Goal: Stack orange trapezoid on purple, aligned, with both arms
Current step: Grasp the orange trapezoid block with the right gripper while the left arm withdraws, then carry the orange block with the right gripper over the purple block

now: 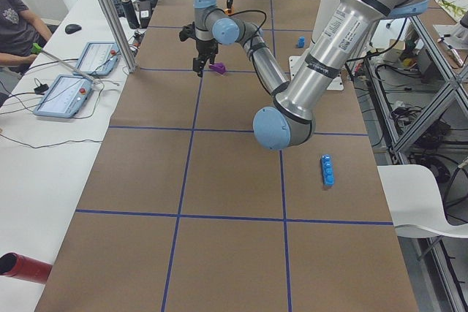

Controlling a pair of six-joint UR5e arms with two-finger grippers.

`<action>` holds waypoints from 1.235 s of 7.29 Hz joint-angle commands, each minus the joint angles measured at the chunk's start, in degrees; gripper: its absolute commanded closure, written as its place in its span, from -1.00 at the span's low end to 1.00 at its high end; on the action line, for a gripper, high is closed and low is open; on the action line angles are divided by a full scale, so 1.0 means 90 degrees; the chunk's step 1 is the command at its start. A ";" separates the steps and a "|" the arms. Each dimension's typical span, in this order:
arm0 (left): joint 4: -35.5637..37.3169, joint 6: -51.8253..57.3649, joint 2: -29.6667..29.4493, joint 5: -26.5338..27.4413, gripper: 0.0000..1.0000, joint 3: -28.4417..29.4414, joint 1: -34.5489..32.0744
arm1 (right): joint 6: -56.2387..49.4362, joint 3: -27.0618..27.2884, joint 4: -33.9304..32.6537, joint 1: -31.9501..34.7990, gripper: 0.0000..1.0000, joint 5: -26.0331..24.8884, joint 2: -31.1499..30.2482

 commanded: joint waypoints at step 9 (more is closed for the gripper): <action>0.0380 0.3819 0.1615 -0.0325 -1.00 0.1455 -0.2635 | 0.4848 -0.0681 -0.3707 -0.2205 1.00 -0.1593 0.5313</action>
